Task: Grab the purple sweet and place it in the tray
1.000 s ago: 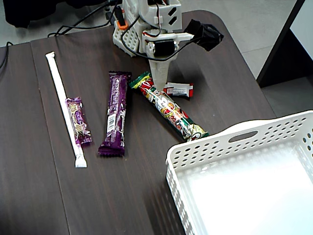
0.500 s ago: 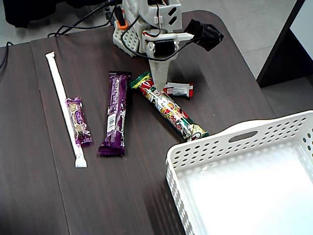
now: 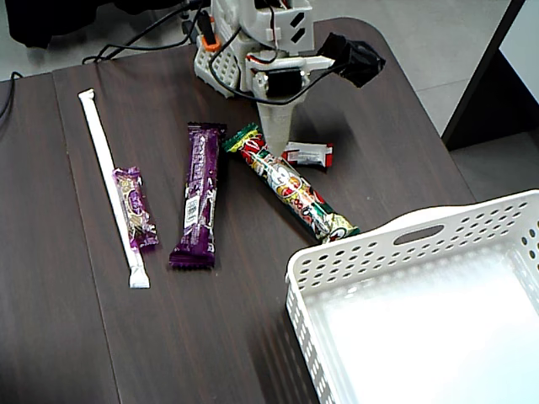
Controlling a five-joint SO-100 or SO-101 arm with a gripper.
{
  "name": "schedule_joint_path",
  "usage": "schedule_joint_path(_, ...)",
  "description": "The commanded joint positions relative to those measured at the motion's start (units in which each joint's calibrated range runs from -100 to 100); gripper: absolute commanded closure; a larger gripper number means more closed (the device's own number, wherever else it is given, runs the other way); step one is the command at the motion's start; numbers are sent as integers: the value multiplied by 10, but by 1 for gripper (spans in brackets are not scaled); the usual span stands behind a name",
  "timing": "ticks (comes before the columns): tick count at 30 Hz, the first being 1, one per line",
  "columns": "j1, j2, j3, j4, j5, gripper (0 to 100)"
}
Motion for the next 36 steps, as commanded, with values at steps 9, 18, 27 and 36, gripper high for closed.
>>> schedule_joint_path(9, 16, 6, -158, -15, -6, 96)
schedule_joint_path(18, 107, 34, -241, -9, -37, 96)
schedule_joint_path(27, 237, 351, -419, -126, -99, 96)
schedule_joint_path(36, 225, 737, -785, 113, -133, 96)
